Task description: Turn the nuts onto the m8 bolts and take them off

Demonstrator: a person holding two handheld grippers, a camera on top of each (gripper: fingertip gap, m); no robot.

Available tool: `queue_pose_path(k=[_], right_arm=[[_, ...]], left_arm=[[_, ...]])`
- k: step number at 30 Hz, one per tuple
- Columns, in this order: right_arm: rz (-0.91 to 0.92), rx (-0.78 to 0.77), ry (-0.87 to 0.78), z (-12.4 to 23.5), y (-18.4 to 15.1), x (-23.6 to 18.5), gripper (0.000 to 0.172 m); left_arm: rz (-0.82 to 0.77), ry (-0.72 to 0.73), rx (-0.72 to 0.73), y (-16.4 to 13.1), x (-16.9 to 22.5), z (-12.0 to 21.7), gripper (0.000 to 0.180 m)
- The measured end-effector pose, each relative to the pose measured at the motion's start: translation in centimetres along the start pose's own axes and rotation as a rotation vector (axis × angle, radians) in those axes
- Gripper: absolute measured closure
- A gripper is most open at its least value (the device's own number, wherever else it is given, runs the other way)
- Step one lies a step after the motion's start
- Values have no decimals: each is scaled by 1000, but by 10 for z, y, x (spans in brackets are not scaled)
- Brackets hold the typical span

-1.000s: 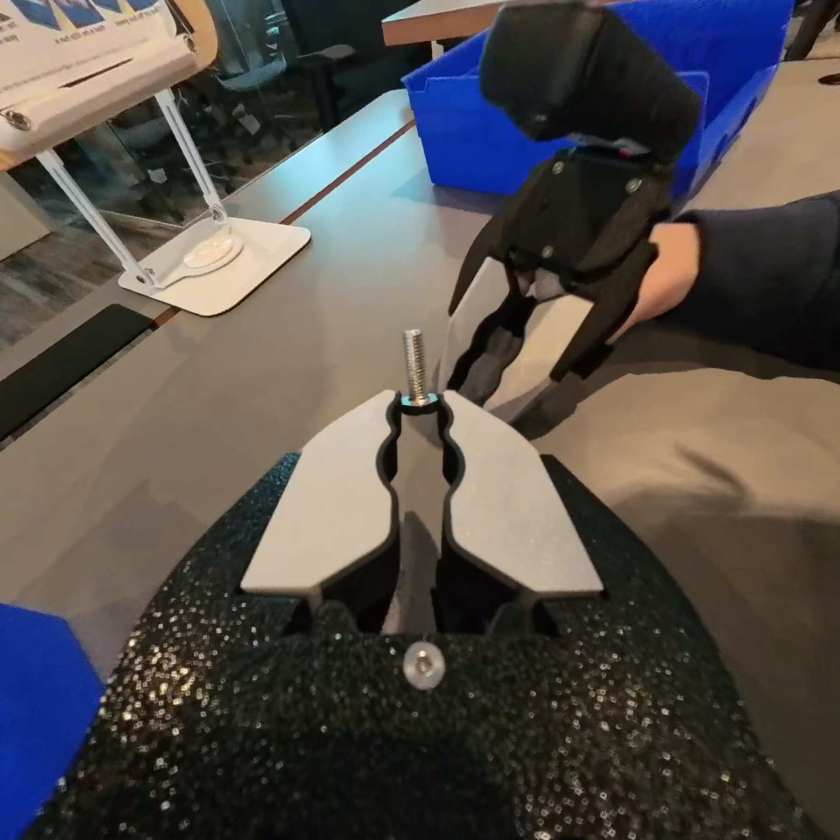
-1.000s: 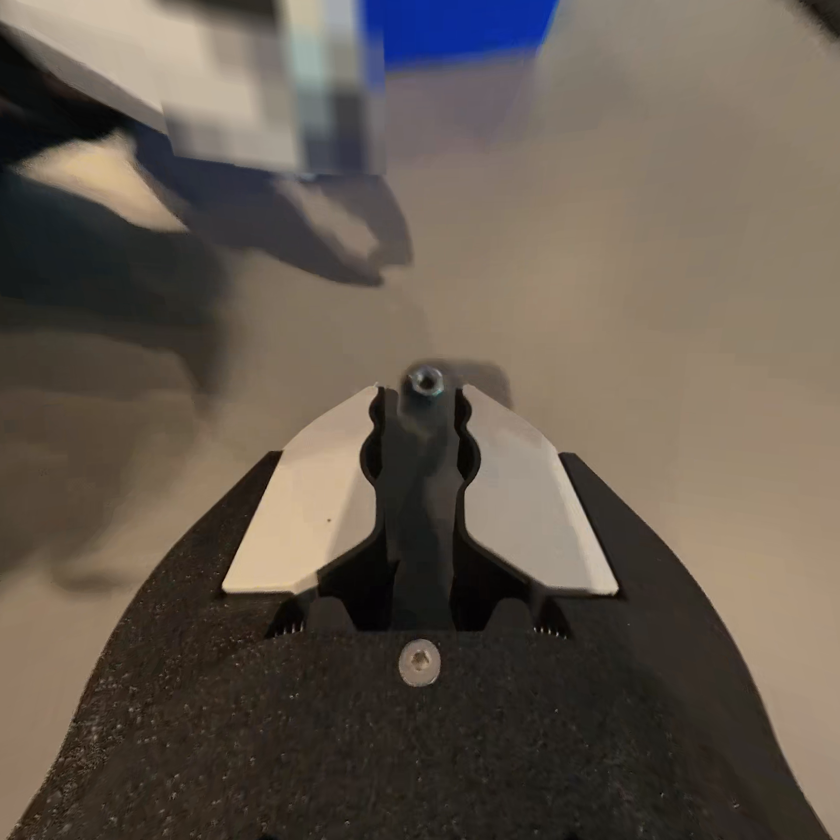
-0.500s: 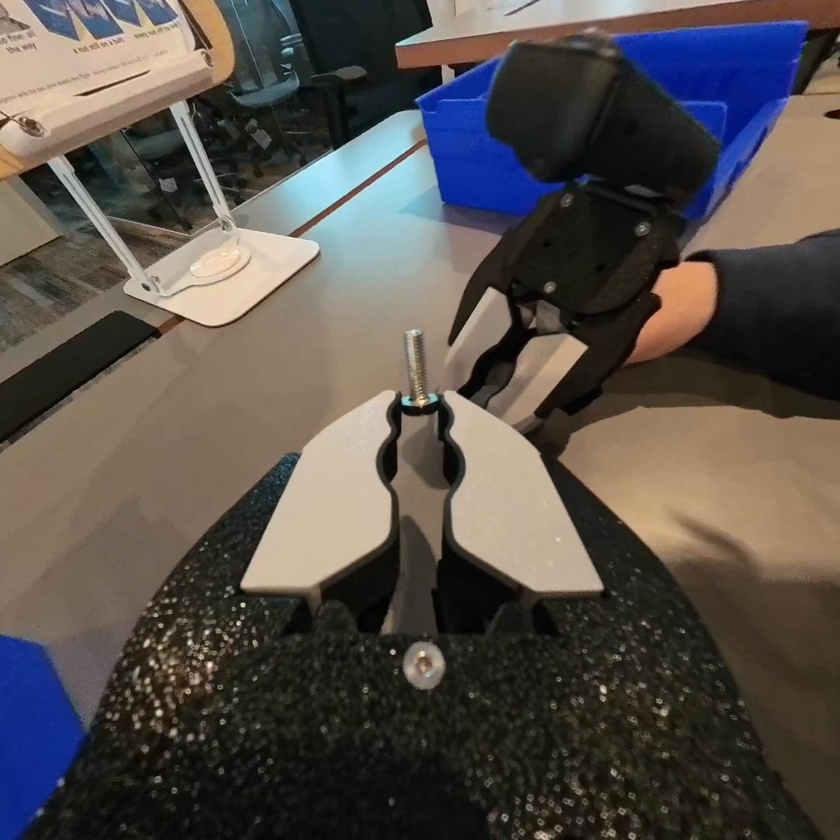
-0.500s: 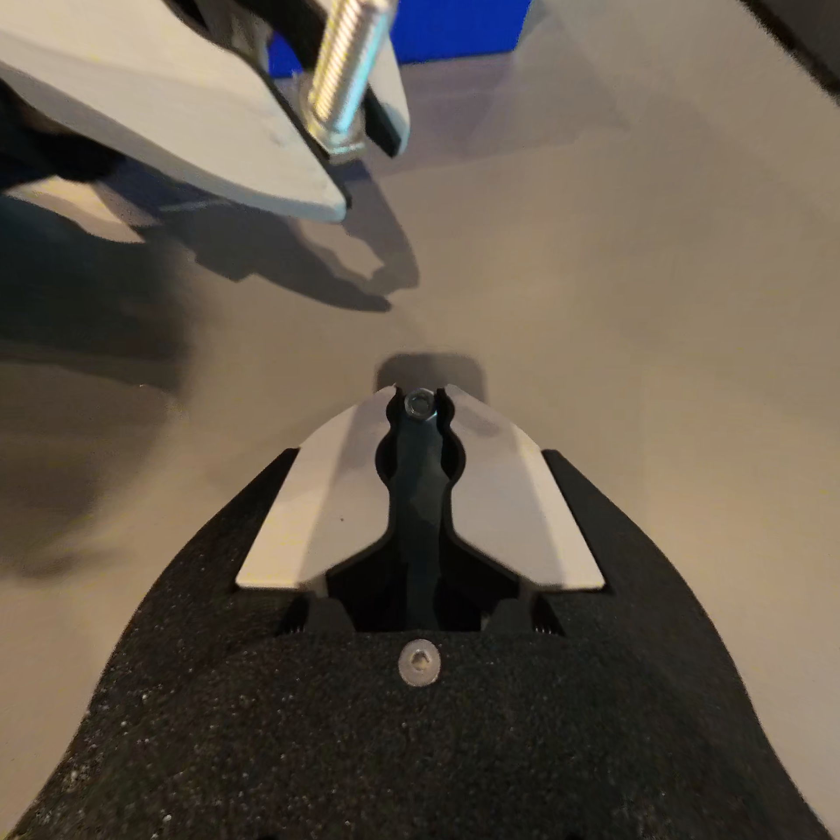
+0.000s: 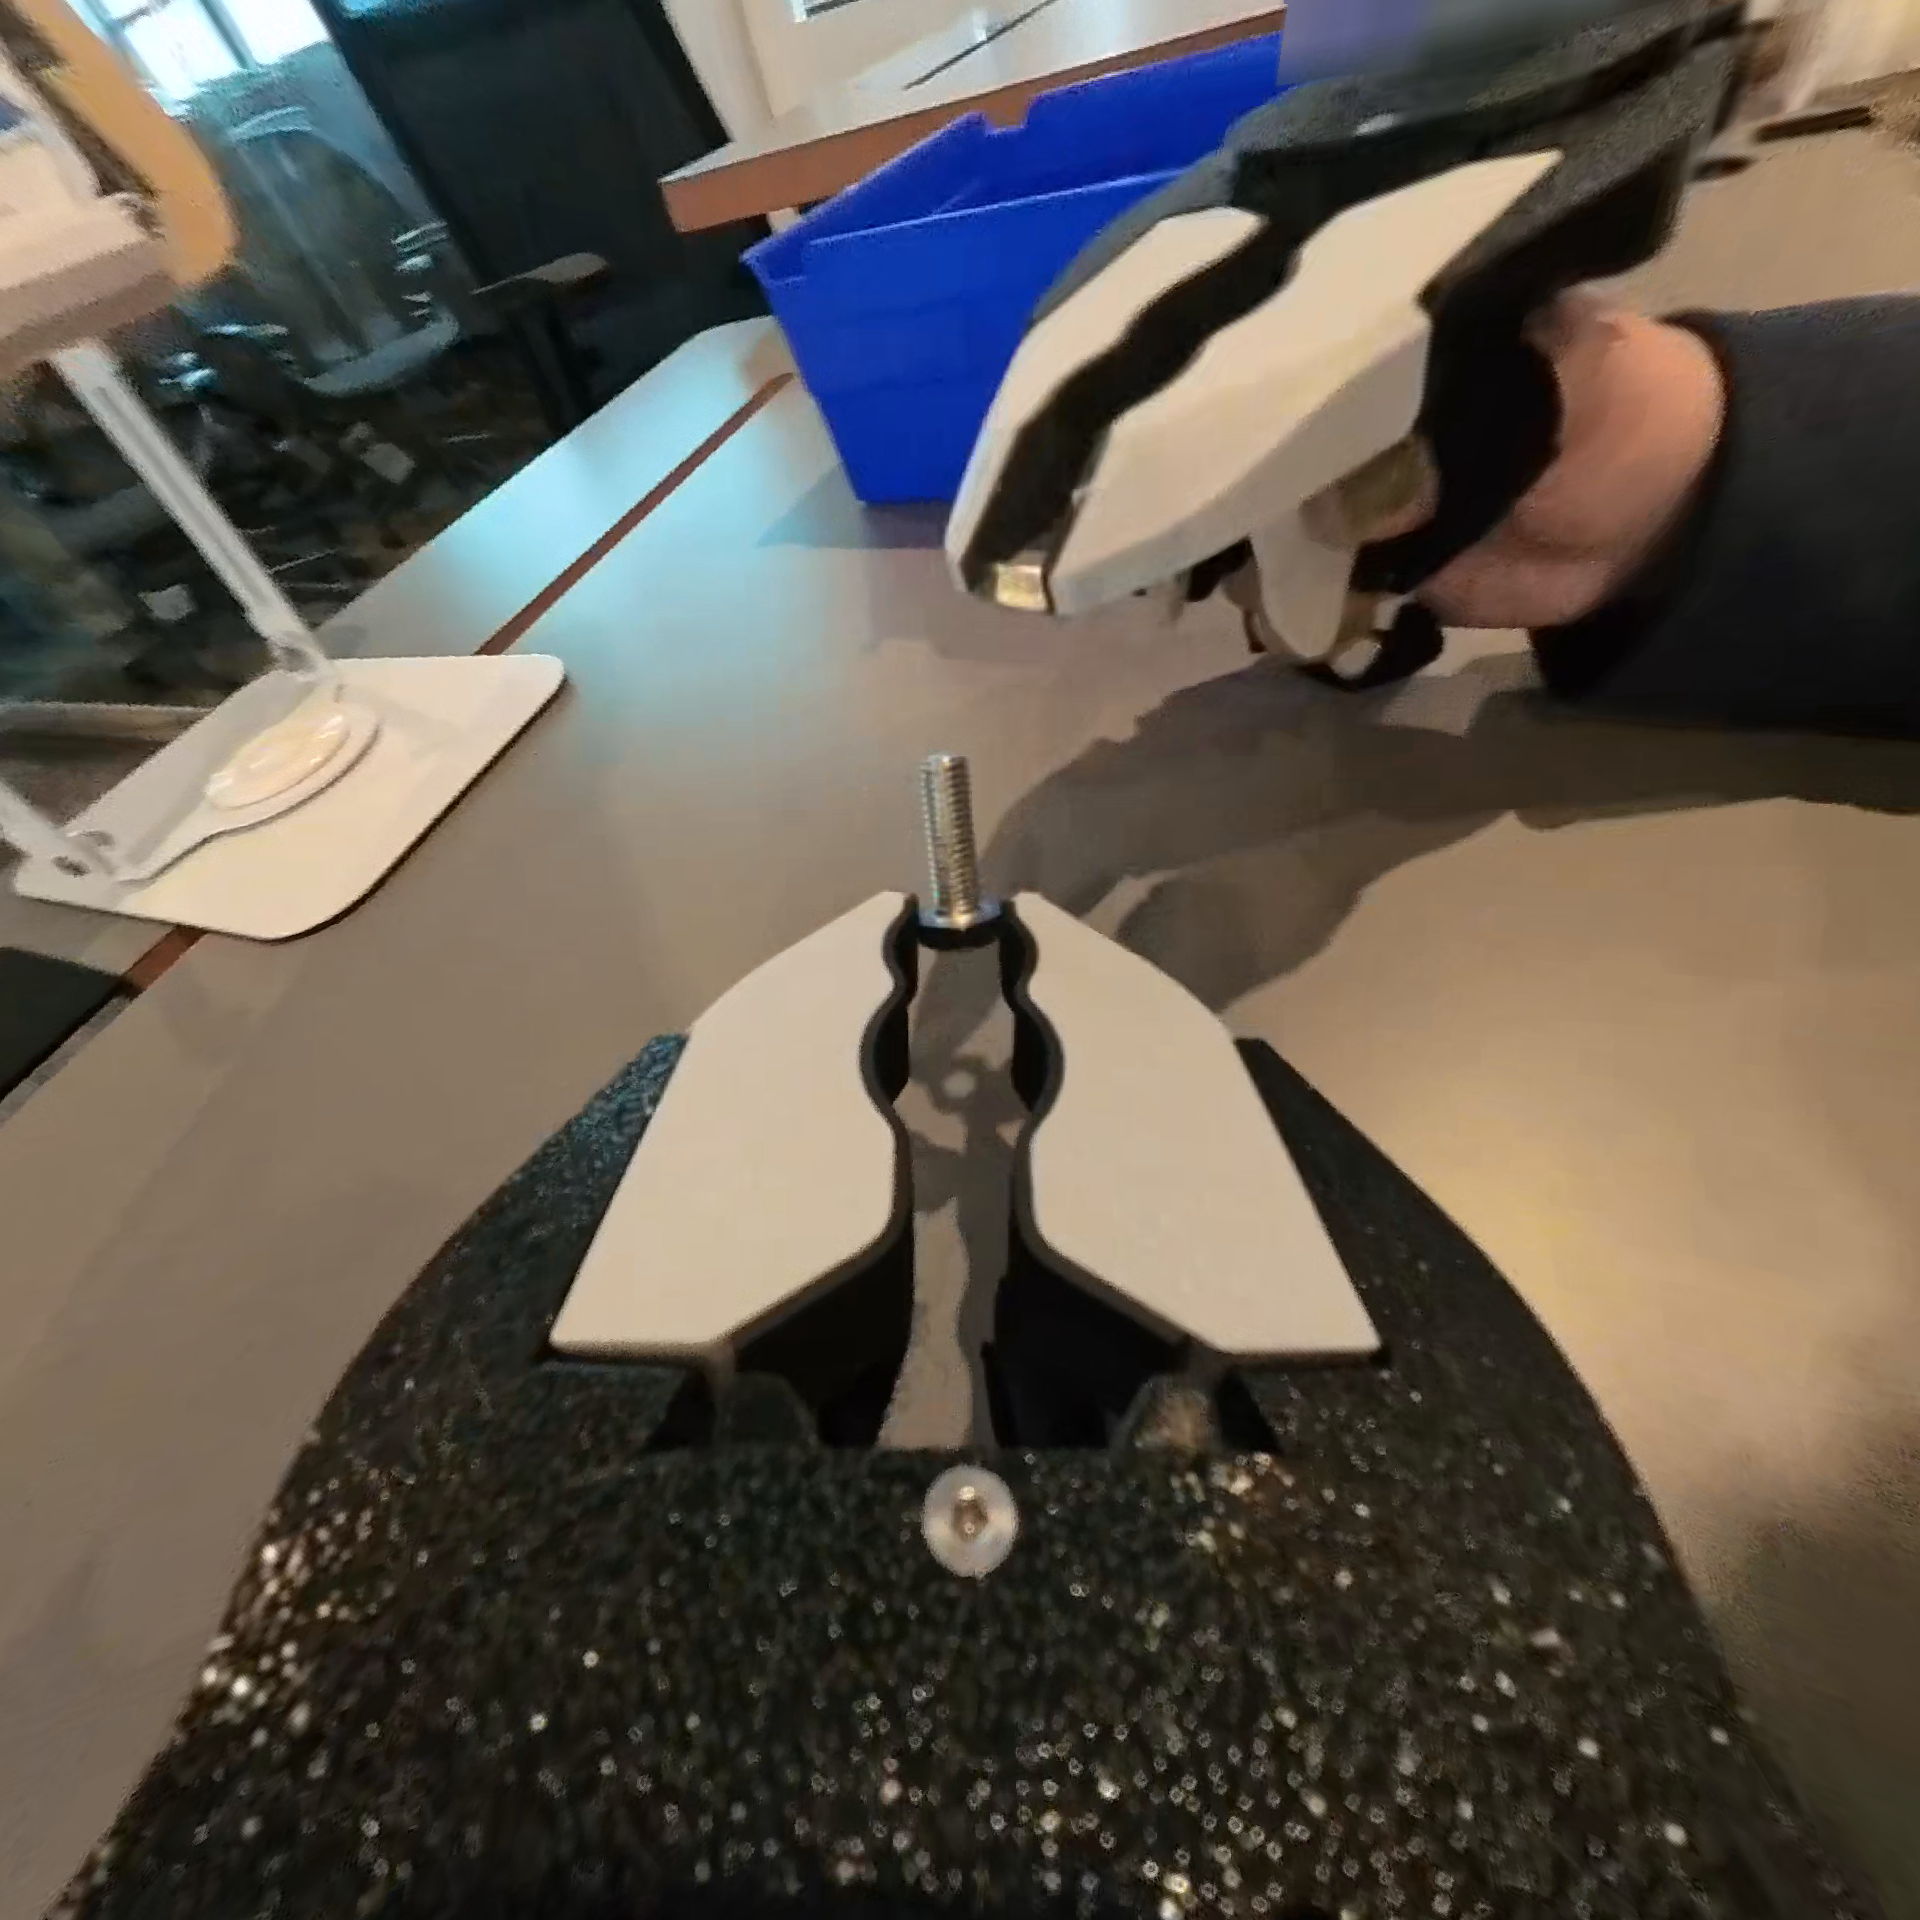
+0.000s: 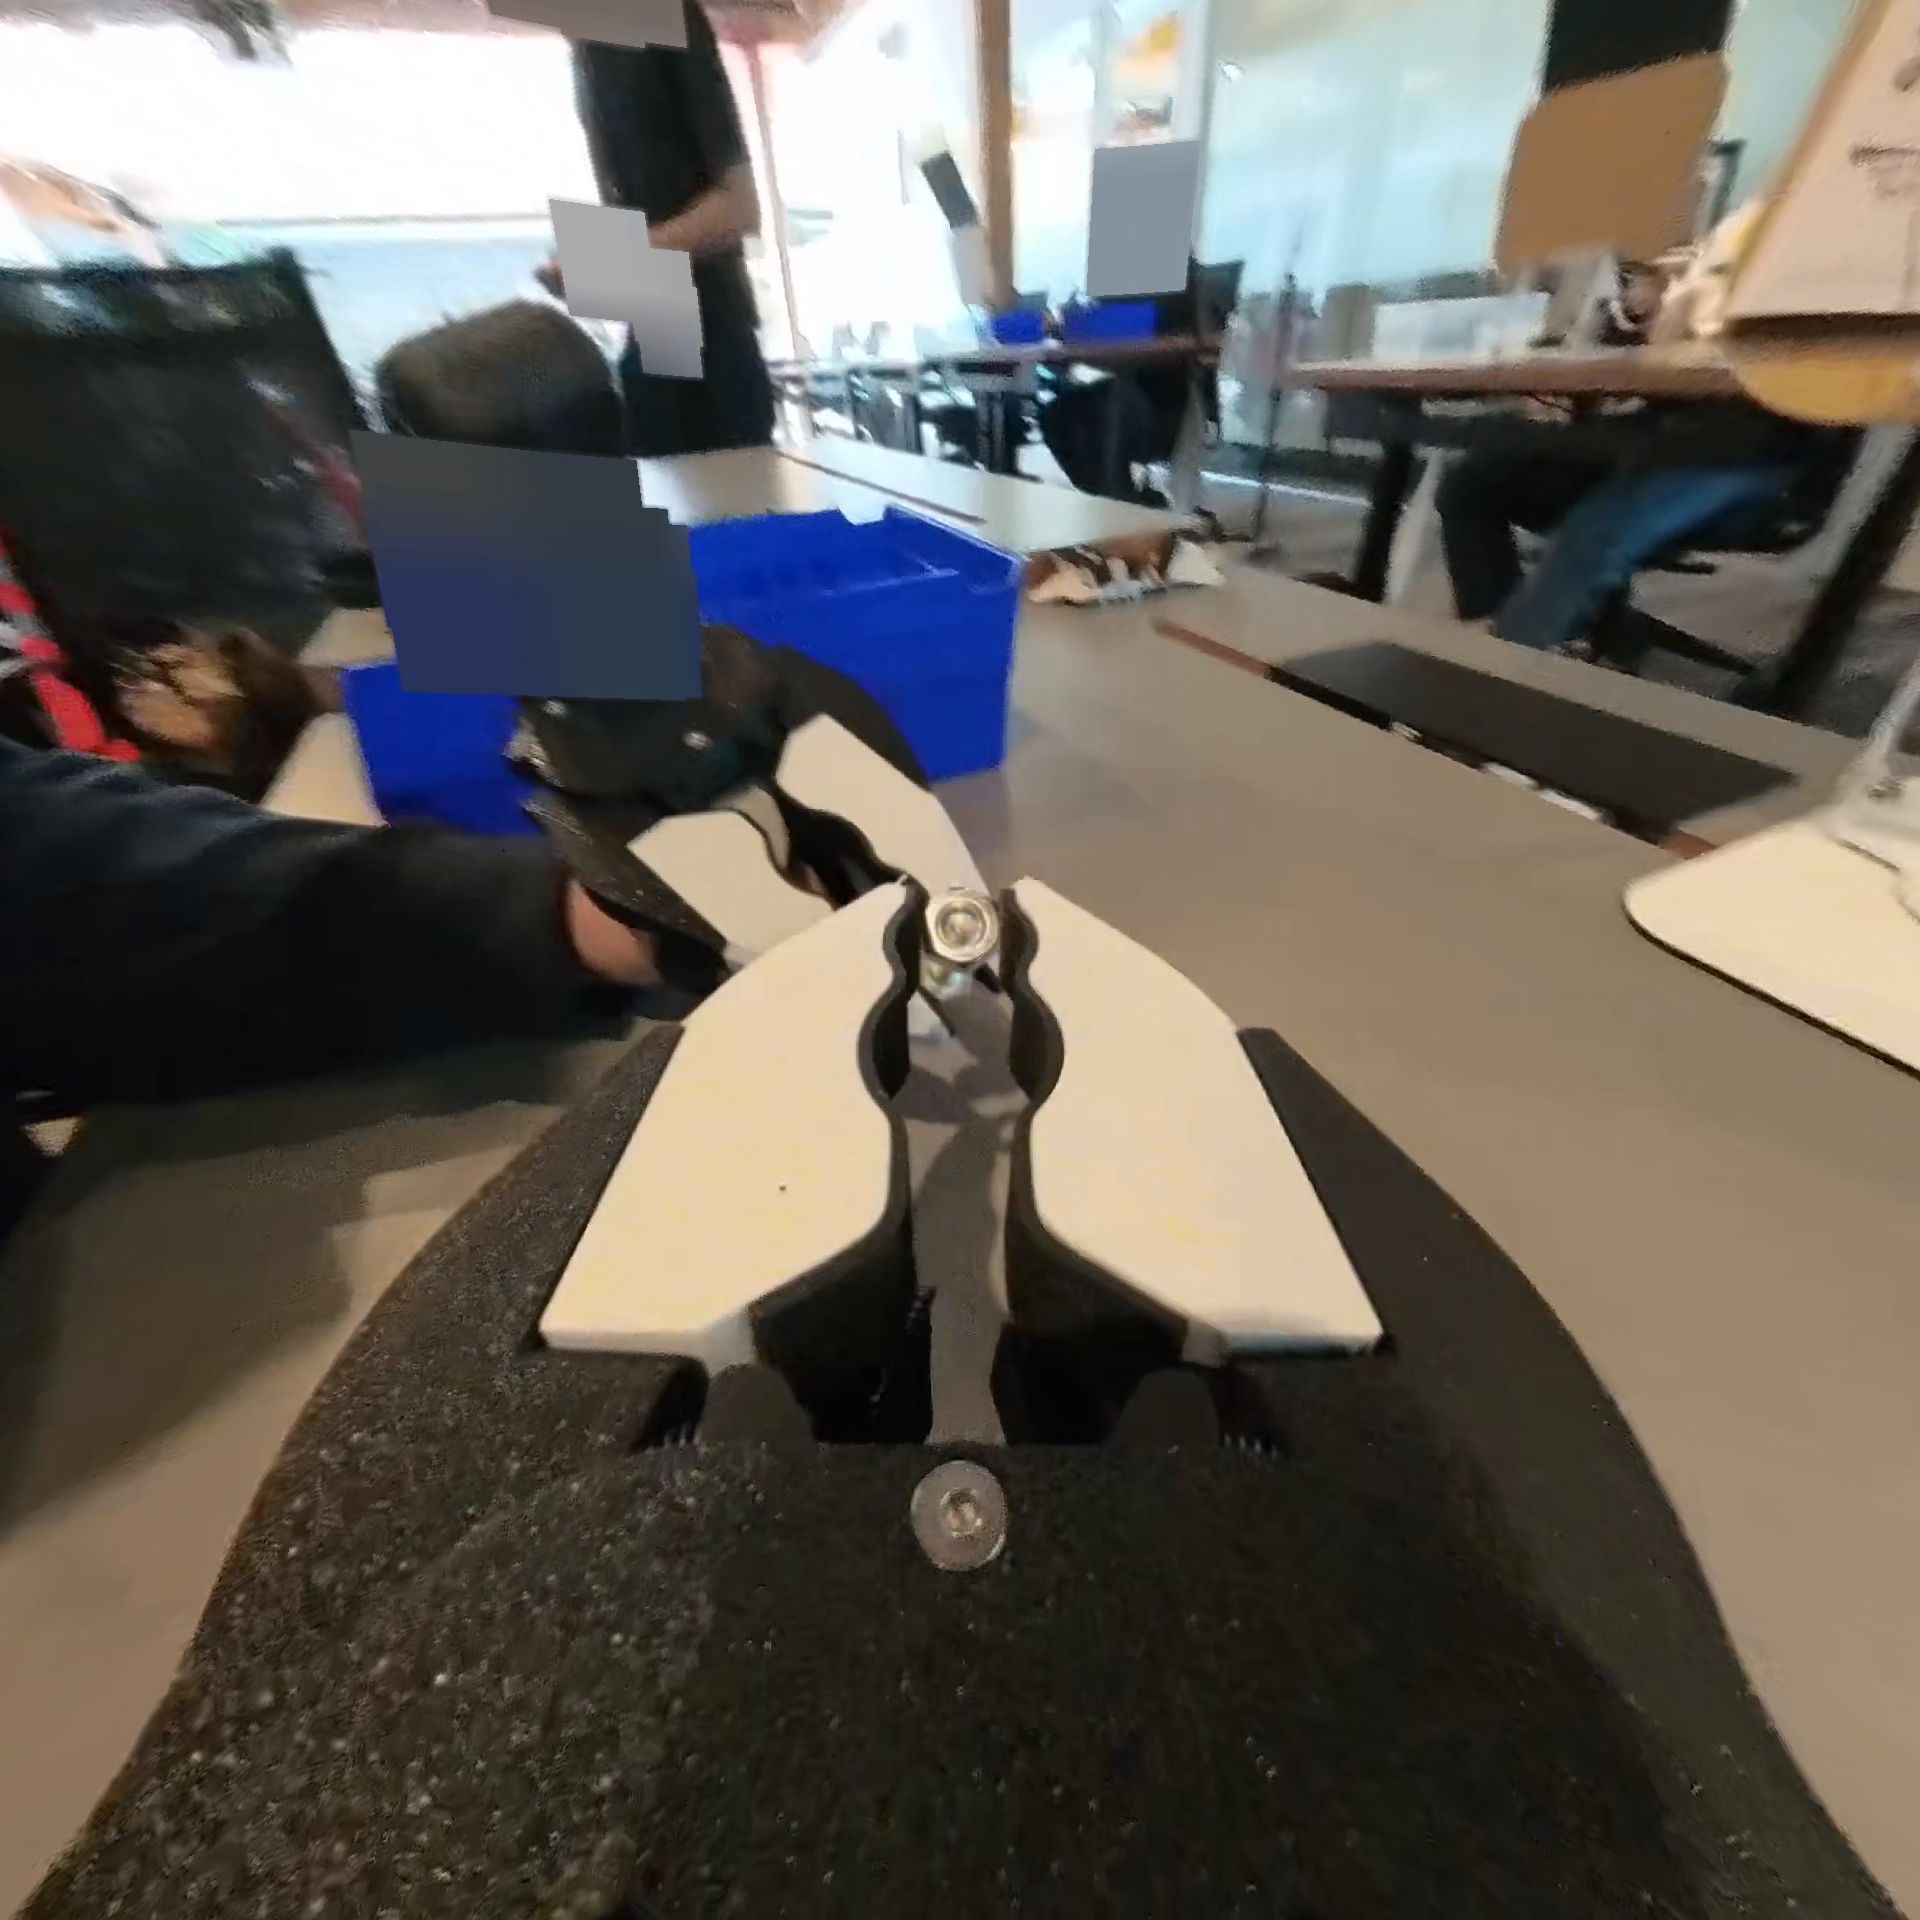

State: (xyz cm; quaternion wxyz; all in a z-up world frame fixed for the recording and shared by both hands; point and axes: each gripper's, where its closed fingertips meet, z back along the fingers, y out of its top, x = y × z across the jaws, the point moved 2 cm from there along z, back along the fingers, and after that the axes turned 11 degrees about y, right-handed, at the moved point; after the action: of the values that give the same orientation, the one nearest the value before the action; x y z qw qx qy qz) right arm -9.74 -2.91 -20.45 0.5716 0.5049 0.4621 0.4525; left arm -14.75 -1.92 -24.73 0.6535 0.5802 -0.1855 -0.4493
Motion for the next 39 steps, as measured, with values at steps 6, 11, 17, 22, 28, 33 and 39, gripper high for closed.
queue_pose_path(k=[6, 11, 17, 22, 28, 33, 39], right_arm=[[9, -45, 83, -6, -7, -11, 158], [11, -78, 126, -7, -12, -15, 158], [32, -83, 153, -4, -12, -18, 158], [48, -106, 213, -4, -14, -25, 158], [55, -110, 196, -3, -15, -24, 158], [-48, -44, 76, -14, -11, -11, 158], [-214, 3, -190, -20, -14, 5, 158]], left_arm=[[-78, -93, 36, 2, 17, 1, 166], [-82, -121, 70, 5, 21, 5, 166], [-82, -177, 93, 7, 27, 8, 166], [-91, -219, 96, 7, 32, 10, 167], [-87, -209, 93, 8, 32, 9, 167], [-40, -98, 45, 6, 22, 4, 166], [-32, 96, -53, 0, 7, -4, 167]])
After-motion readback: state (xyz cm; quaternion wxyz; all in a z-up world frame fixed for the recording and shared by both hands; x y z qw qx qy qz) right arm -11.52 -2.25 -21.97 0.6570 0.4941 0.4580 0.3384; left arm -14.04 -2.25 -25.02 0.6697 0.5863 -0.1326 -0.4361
